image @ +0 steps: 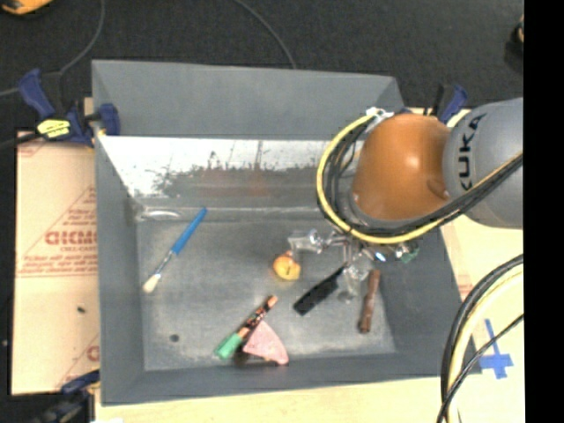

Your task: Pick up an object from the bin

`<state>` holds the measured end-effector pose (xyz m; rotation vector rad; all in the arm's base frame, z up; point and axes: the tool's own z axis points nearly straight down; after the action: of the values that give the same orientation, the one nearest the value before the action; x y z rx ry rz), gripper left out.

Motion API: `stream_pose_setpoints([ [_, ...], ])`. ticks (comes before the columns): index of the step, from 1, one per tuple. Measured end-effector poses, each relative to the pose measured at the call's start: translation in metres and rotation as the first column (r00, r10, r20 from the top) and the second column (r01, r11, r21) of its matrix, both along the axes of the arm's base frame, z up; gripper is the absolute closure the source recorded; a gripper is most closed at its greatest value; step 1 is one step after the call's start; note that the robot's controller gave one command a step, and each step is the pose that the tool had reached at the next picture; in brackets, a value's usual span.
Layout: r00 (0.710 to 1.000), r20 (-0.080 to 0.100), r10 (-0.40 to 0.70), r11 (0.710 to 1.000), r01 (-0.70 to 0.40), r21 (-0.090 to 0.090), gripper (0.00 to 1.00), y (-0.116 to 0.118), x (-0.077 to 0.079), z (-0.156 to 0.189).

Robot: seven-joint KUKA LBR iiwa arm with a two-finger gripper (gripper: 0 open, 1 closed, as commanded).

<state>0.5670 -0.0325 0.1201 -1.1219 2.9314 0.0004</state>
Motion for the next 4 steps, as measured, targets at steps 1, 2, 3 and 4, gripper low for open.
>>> stream_pose_setpoints([
  [1,0.982,0.011,-0.189,0.982,0.189,0.000,0.00,-0.032,0.011,-0.049],
  [2,0.974,0.003,0.228,0.974,-0.228,0.000,1.00,-0.007,-0.021,-0.049],
  [3,0.974,0.003,0.228,0.974,-0.228,0.000,1.00,-0.007,-0.021,-0.049],
  [4,0.974,0.000,0.227,0.974,-0.227,0.002,1.00,-0.007,-0.022,-0.046],
])
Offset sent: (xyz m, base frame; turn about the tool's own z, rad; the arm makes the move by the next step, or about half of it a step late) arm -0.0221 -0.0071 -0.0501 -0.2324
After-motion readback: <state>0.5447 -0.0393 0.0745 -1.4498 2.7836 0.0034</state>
